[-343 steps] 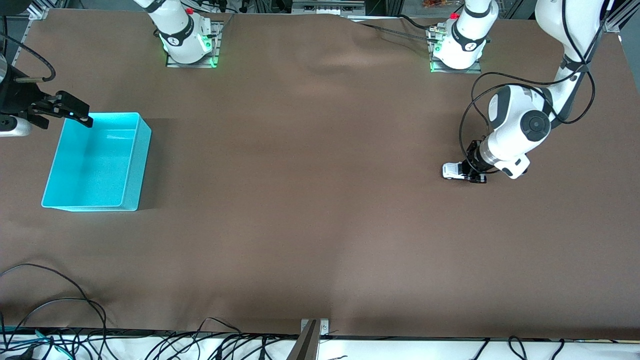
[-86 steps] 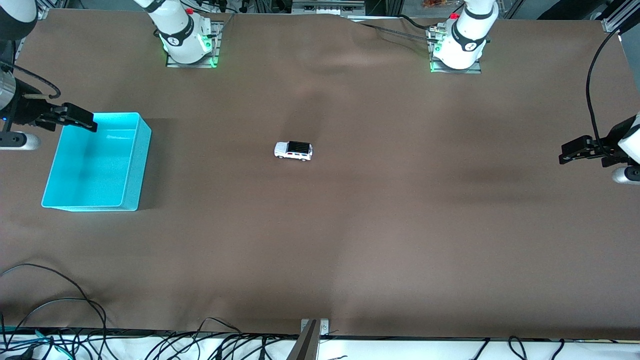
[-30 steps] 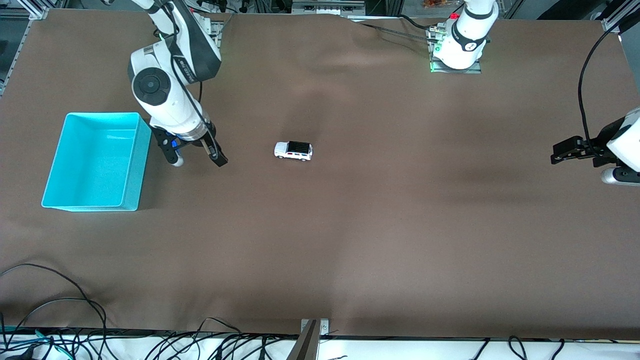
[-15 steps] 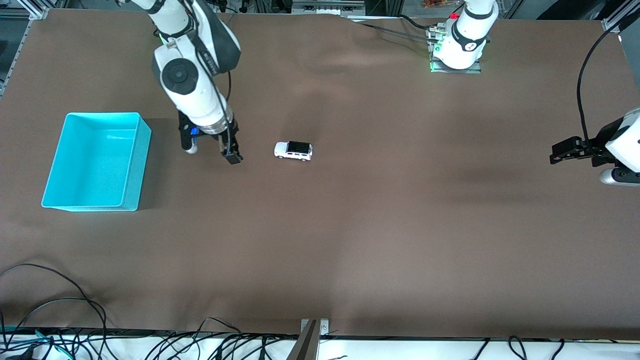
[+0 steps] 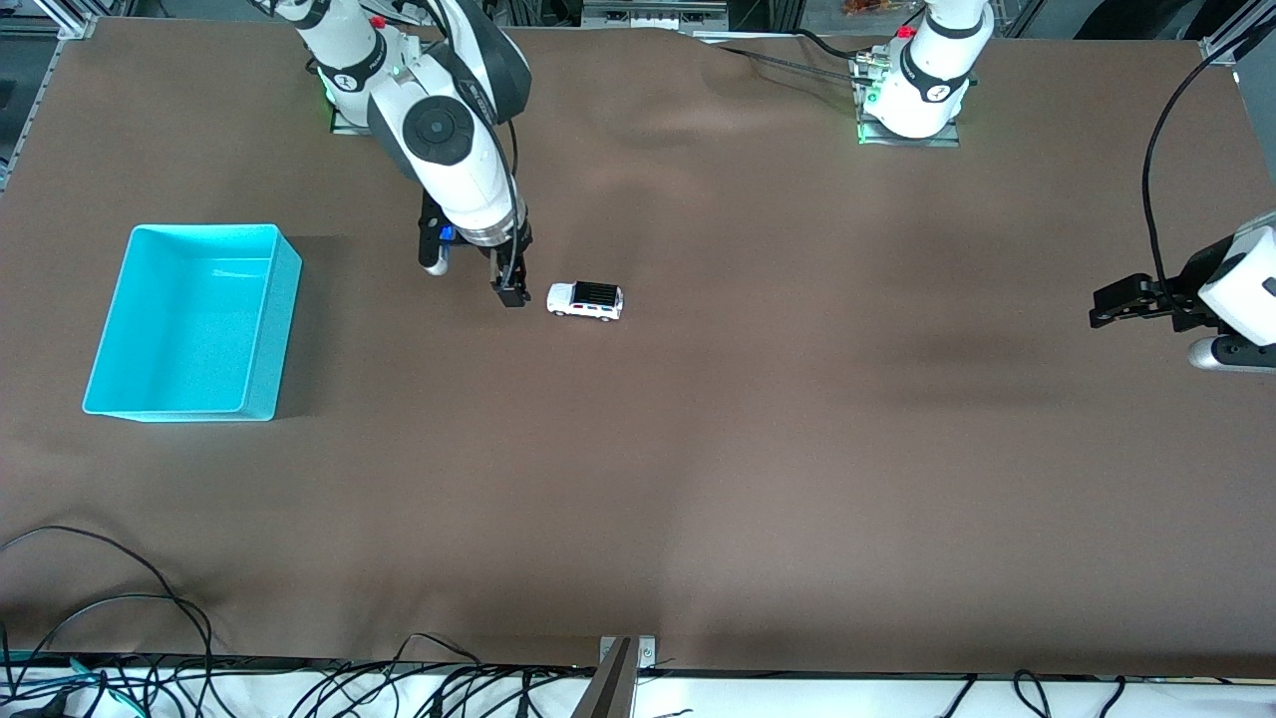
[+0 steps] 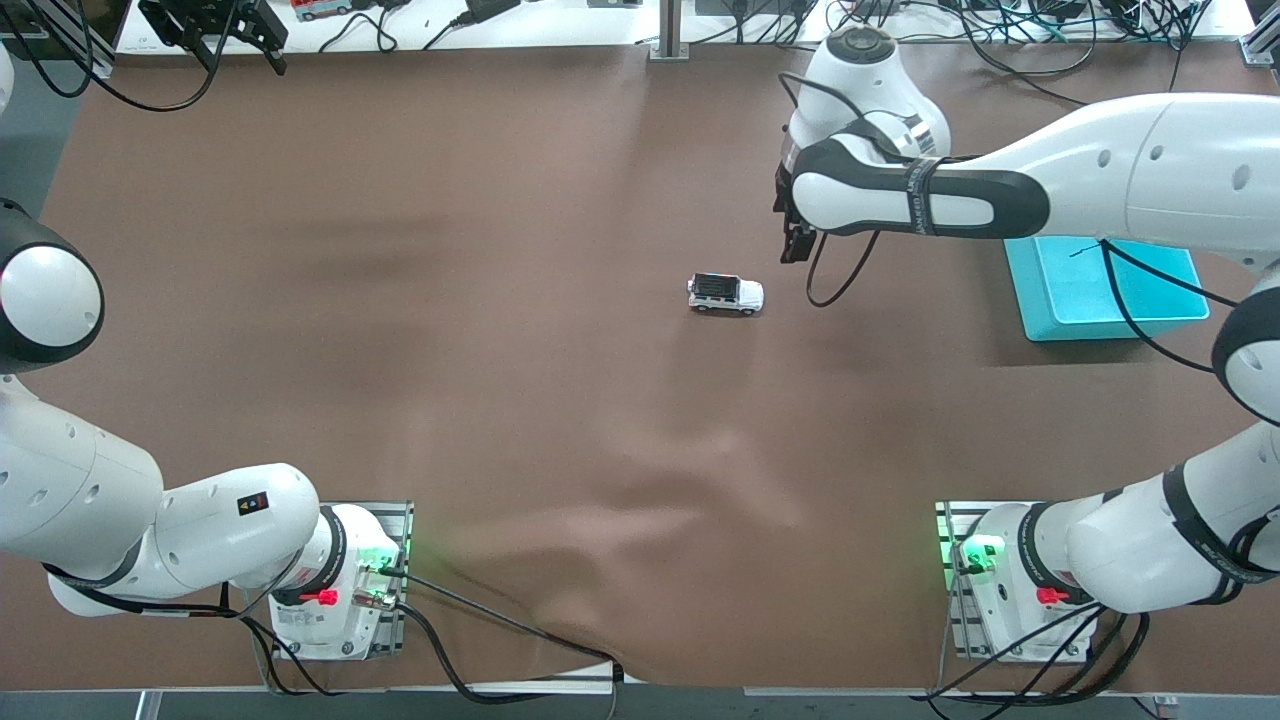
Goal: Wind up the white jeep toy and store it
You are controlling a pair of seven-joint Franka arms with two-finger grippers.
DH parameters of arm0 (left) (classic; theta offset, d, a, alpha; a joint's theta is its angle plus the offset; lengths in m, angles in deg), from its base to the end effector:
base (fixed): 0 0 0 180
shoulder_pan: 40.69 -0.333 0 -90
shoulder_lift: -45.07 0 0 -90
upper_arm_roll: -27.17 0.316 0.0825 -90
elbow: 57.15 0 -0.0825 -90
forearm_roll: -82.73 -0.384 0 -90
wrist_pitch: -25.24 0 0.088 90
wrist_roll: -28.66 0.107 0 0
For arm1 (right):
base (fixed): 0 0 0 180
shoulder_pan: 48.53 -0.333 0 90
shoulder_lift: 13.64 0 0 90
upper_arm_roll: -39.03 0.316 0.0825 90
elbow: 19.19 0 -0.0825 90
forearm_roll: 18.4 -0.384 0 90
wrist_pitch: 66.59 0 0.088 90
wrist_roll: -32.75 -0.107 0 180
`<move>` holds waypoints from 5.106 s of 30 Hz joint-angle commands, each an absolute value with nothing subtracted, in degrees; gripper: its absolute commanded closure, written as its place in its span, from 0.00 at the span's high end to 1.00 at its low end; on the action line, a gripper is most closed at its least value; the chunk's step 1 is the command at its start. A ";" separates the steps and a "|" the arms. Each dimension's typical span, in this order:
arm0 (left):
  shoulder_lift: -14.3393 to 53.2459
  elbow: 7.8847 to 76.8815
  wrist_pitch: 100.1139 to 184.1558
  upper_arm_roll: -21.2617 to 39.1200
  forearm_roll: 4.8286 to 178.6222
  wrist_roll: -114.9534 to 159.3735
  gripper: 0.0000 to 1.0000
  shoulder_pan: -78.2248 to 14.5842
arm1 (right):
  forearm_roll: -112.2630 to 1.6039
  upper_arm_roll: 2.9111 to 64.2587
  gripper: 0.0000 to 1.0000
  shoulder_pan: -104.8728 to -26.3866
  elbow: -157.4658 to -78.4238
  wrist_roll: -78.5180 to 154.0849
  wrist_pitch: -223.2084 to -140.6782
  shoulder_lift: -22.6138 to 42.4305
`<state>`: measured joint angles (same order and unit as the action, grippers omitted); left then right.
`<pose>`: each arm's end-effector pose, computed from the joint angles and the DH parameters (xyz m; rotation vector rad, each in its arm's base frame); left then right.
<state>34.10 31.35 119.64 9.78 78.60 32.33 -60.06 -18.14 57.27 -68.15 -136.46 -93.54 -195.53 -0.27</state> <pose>0.6088 0.0430 0.5361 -3.1280 0.0547 0.1256 0.4634 0.3543 0.3309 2.2394 -2.1887 -0.1109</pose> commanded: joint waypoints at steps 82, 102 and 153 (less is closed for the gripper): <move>34.62 31.26 119.19 8.97 79.48 31.82 1.00 -60.56 | -0.82 54.15 0.00 -79.38 -114.46 -116.75 -195.08 27.84; 34.26 31.35 119.28 8.97 79.39 31.74 1.00 -60.38 | -2.48 54.50 0.00 -71.39 -110.50 -111.04 -182.43 18.71; 34.79 31.26 119.10 7.83 79.48 29.19 1.00 -60.73 | -18.84 46.77 0.00 -56.27 -132.65 -54.36 -174.52 -6.26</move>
<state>34.15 31.30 119.44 8.26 78.60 29.45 -60.13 -17.39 46.68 -59.51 -126.52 -62.08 -173.72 -1.25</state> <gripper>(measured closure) 0.000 0.485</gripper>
